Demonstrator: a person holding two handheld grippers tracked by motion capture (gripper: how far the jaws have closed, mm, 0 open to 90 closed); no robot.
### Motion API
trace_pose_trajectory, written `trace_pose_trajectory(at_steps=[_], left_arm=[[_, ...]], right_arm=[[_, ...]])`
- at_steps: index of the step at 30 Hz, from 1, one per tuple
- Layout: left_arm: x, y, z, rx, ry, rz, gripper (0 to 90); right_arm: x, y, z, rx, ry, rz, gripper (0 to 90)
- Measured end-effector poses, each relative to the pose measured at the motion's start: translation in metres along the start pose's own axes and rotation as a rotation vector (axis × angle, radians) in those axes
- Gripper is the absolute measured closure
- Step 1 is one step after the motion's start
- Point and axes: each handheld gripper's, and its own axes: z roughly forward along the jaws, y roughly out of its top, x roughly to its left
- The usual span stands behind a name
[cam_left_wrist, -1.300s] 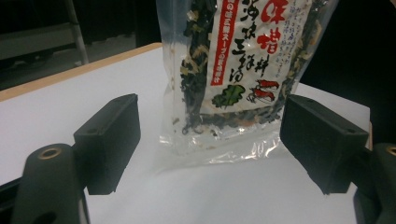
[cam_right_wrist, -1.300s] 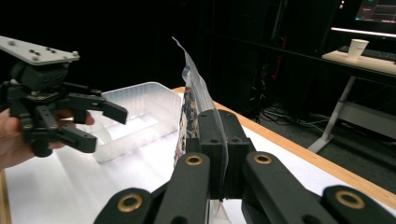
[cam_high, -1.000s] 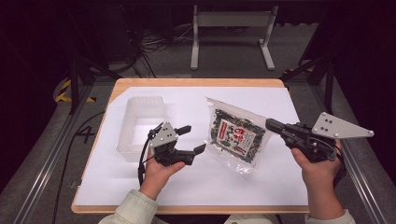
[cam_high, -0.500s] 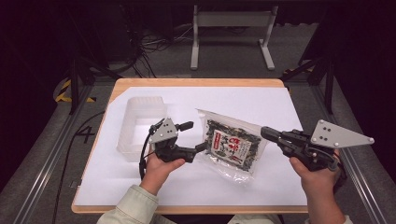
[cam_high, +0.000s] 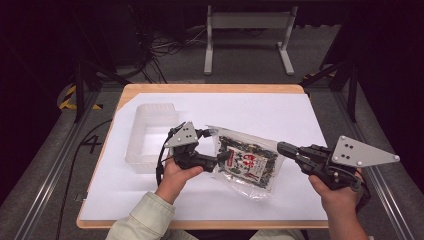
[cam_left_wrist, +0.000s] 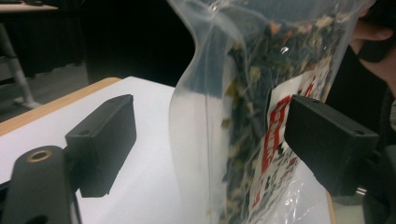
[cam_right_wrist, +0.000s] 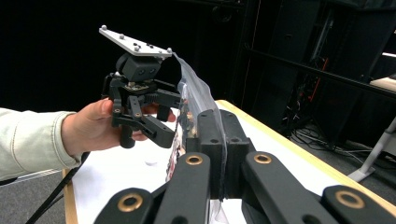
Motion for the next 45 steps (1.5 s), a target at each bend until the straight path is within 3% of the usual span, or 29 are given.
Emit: trace_pose_trajectory(at_steps=[2, 5, 11, 12, 13, 17, 20, 25, 35, 41, 45], left_arm=[[-0.001, 0.001, 0.005, 0.007, -0.04, 0.004, 21.7], [-0.002, 0.003, 0.007, 0.007, -0.066, 0.015, 26.1], [-0.005, 0.004, 0.012, 0.024, -0.056, 0.043, 32.9], [-0.004, 0.004, 0.013, 0.023, -0.077, 0.042, 34.3], [-0.003, 0.004, 0.014, 0.023, -0.106, 0.032, 42.9], [-0.005, 0.004, 0.015, 0.023, -0.115, 0.054, 45.1], [-0.005, 0.005, 0.013, 0.02, -0.136, 0.056, 55.7], [-0.006, 0.006, 0.01, 0.023, -0.146, 0.072, 62.2], [-0.01, 0.011, 0.007, 0.027, -0.18, 0.081, 69.7], [-0.011, 0.014, 0.003, 0.011, -0.197, 0.083, 71.8], [-0.011, 0.015, 0.001, 0.007, -0.185, 0.093, 72.3]], right_arm=[[0.0, -0.002, 0.0, 0.004, -0.007, 0.007, 90.0], [-0.001, -0.003, 0.0, 0.007, -0.014, 0.014, 90.0], [-0.002, -0.006, -0.004, 0.0, -0.027, 0.024, 90.0], [-0.002, -0.007, -0.004, -0.003, -0.032, 0.028, 90.0], [-0.004, -0.008, -0.005, -0.008, -0.035, 0.033, 90.0], [-0.005, -0.009, -0.005, -0.013, -0.042, 0.036, 90.0], [-0.006, -0.011, -0.005, -0.01, -0.051, 0.043, 90.0], [-0.007, -0.011, -0.006, -0.013, -0.061, 0.04, 90.0], [-0.011, -0.012, -0.009, -0.013, -0.106, 0.028, 88.2], [-0.012, -0.012, -0.01, -0.01, -0.133, 0.008, 82.3], [-0.012, -0.013, -0.009, -0.003, -0.159, 0.003, 72.4]])
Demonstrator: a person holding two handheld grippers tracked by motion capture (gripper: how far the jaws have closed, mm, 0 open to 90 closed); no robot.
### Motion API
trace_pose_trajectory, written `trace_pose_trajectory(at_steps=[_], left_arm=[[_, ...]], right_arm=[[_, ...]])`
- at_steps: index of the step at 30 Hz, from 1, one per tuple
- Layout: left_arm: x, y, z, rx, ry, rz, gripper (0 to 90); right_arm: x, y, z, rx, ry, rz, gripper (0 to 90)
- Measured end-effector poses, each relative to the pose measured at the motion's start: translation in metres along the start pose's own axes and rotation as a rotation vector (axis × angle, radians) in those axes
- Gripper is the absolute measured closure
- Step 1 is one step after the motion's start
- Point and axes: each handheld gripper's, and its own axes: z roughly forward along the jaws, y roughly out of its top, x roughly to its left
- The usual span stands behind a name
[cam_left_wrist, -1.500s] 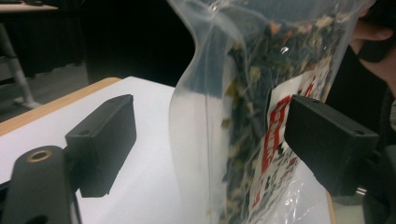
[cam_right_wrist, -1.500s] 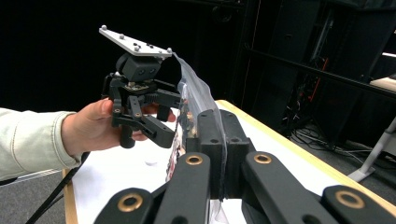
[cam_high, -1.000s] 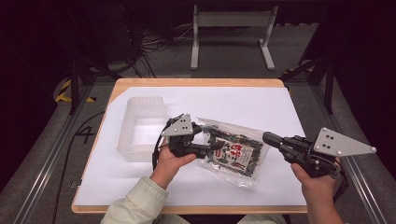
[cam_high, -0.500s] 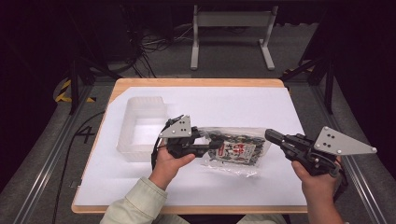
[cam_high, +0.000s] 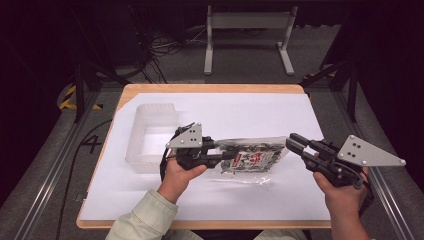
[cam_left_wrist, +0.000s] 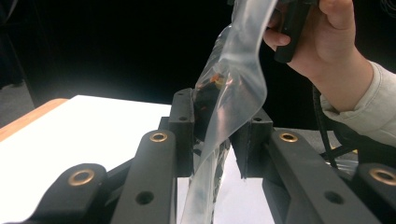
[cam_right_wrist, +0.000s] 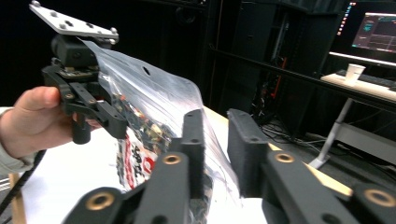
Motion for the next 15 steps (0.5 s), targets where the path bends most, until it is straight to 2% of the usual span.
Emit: trace_pose_trajectory(at_steps=[4, 7, 15], left_arm=[[0.001, 0.002, -0.003, -0.001, 0.012, 0.001, 72.8], [0.003, 0.003, -0.007, -0.022, 0.017, -0.011, 73.0], [0.009, 0.011, -0.024, -0.05, 0.066, 0.001, 73.2]], right_arm=[[-0.004, -0.001, 0.0, 0.004, -0.041, -0.005, 56.6], [-0.008, -0.003, -0.002, 0.006, -0.06, 0.005, 49.0], [-0.016, -0.009, -0.008, 0.013, -0.08, 0.047, 45.0]])
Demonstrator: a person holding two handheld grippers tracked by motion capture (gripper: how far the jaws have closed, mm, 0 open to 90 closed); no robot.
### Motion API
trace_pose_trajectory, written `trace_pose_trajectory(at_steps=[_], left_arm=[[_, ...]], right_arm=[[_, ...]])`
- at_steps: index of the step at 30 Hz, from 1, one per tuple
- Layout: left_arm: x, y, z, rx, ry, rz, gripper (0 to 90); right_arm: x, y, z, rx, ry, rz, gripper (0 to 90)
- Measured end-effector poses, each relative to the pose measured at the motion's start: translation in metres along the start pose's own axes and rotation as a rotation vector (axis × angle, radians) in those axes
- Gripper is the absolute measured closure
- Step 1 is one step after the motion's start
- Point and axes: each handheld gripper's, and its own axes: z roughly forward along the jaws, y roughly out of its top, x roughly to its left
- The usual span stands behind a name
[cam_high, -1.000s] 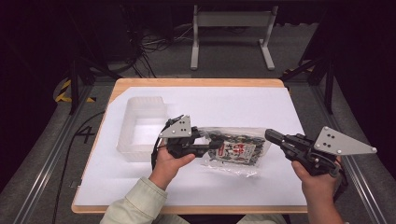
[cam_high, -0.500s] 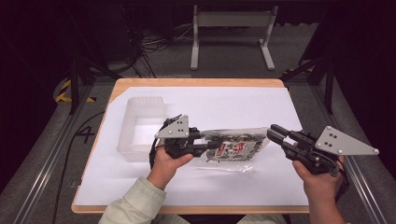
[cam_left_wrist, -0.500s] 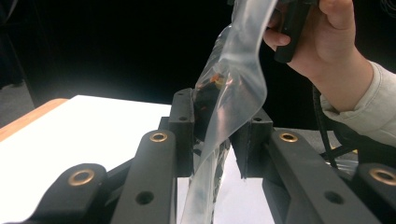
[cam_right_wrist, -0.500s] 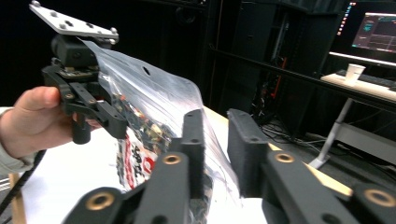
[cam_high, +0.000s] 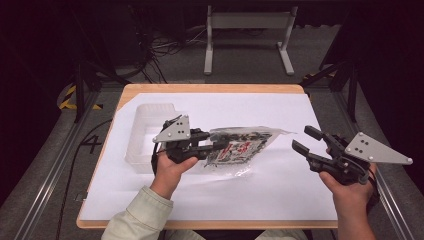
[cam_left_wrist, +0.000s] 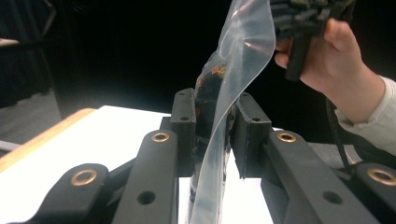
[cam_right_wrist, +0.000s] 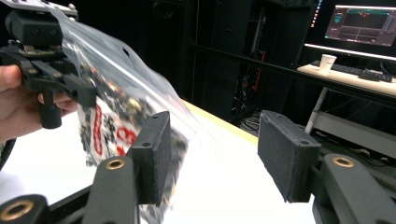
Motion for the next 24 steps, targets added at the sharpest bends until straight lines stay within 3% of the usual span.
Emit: trace_pose_trajectory(at_steps=[11, 24], left_arm=[[0.012, 0.015, -0.027, -0.057, 0.072, 0.014, 73.2], [0.026, 0.023, -0.039, -0.084, 0.132, 0.018, 73.3]], right_arm=[[-0.007, -0.011, -0.002, 0.045, -0.022, 0.026, 45.7], [-0.018, -0.029, -0.004, 0.122, -0.07, 0.061, 48.6]])
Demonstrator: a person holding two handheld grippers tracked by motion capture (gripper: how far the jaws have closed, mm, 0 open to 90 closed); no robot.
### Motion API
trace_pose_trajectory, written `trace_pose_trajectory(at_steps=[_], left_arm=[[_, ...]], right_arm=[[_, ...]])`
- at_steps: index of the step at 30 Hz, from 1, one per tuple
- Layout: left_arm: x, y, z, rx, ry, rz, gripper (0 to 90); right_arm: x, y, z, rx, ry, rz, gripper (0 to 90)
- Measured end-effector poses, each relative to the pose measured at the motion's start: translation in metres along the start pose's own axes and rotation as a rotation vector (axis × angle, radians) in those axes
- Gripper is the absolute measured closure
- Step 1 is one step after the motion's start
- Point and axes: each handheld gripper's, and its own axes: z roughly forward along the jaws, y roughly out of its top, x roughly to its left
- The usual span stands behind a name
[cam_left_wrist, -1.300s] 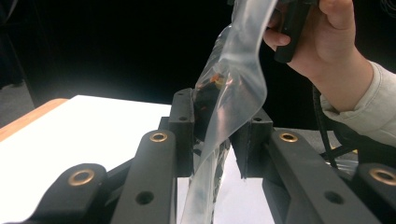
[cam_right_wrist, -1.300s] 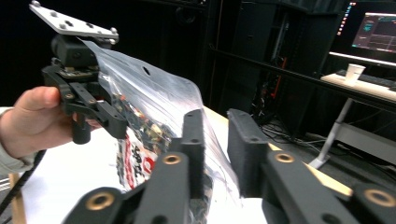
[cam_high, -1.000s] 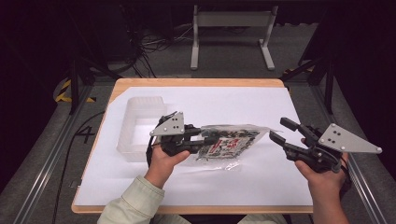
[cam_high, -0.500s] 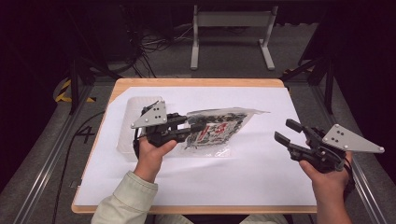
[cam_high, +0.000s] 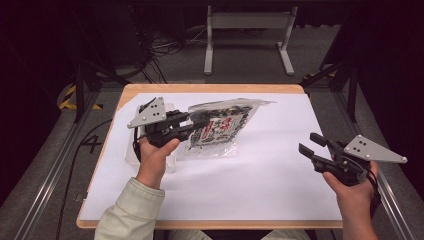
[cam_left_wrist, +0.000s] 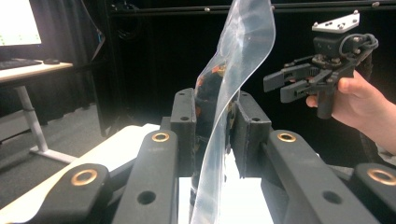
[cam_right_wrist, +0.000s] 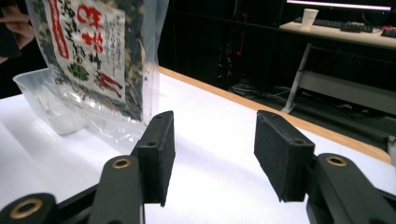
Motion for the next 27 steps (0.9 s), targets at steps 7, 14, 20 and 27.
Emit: trace_pose_trajectory(at_steps=[7, 14, 20, 27], left_arm=[[0.009, 0.003, -0.005, -0.027, 0.023, -0.01, 73.3], [0.018, 0.009, -0.017, -0.046, 0.068, 0.002, 73.2], [0.025, 0.008, -0.028, -0.06, 0.104, -0.003, 73.2], [0.031, 0.005, -0.038, -0.066, 0.149, -0.011, 73.2]], right_arm=[[-0.003, -0.006, -0.001, 0.022, -0.011, 0.013, 49.1], [-0.007, -0.012, -0.005, 0.036, -0.026, 0.034, 49.5], [-0.007, -0.014, -0.002, 0.046, -0.021, 0.035, 49.6], [-0.006, -0.014, 0.002, 0.05, -0.013, 0.033, 49.6]])
